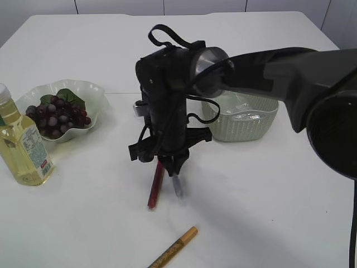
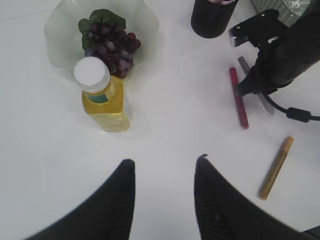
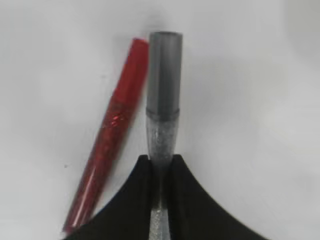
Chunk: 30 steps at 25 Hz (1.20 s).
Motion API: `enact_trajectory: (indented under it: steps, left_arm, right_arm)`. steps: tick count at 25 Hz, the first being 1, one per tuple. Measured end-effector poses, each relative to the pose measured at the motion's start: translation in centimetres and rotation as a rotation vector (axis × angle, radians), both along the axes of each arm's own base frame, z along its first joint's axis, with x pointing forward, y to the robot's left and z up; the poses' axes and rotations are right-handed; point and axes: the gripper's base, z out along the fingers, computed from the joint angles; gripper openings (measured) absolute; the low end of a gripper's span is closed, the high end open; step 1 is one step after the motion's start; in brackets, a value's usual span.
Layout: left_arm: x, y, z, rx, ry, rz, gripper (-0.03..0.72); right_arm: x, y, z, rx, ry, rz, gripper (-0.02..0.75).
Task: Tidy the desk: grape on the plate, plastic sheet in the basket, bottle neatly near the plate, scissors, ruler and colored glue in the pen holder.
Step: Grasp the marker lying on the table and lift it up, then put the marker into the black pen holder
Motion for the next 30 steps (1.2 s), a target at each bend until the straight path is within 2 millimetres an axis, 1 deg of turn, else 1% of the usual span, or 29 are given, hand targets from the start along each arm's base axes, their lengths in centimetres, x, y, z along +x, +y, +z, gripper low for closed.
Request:
enact_trajectory:
  steps: [5,9,11,13,17,19,20,22,24,25,27,28,30]
  left_arm:
    - [0.0,0.0,0.0,0.000,0.000,0.000,0.290]
    - [0.0,0.0,0.0,0.000,0.000,0.000,0.290]
    - [0.0,0.0,0.0,0.000,0.000,0.000,0.290]
    - [0.0,0.0,0.0,0.000,0.000,0.000,0.290]
    - [0.0,0.0,0.0,0.000,0.000,0.000,0.290]
    - [0.0,0.0,0.0,0.000,0.000,0.000,0.290]
    - [0.0,0.0,0.0,0.000,0.000,0.000,0.290]
    - [0.0,0.0,0.0,0.001,0.001,0.000,0.290]
    - [0.2,-0.1,-0.1,0.003,0.006,0.000,0.290]
    - [0.3,-0.1,-0.2,0.005,0.009,0.000,0.290]
    - [0.5,-0.3,-0.3,0.009,0.017,0.000,0.290]
    - [0.6,-0.3,-0.4,0.010,0.019,0.000,0.290]
    - [0.8,-0.4,-0.5,0.013,0.026,0.000,0.290]
  right_arm:
    - [-1.6,1.9,2.4,0.010,-0.049,0.156,0.034]
    - [-2.3,2.5,3.8,0.022,-0.068,0.308,0.034]
    - [-2.4,2.6,5.0,0.048,-0.096,0.365,0.034]
    - [-2.3,2.8,6.4,0.092,-0.154,0.415,0.034]
    - [-2.3,3.1,10.2,0.173,-0.328,0.504,0.034]
    - [-2.4,3.0,11.8,0.209,-0.418,0.530,0.034]
    - [-2.5,2.9,12.3,0.225,-0.462,0.547,0.034]
    - [-3.3,2.2,13.5,0.258,-0.556,0.573,0.034]
    - [-4.2,1.5,13.8,0.293,-0.662,0.590,0.033]
    - [-4.8,0.9,14.7,0.321,-0.743,0.593,0.033]
    - [-6.0,-0.8,13.9,0.351,-0.833,0.587,0.033]
    - [-6.6,-2.1,14.2,0.372,-0.899,0.570,0.033]
    - [-7.0,-4.6,13.8,0.389,-0.980,0.523,0.031]
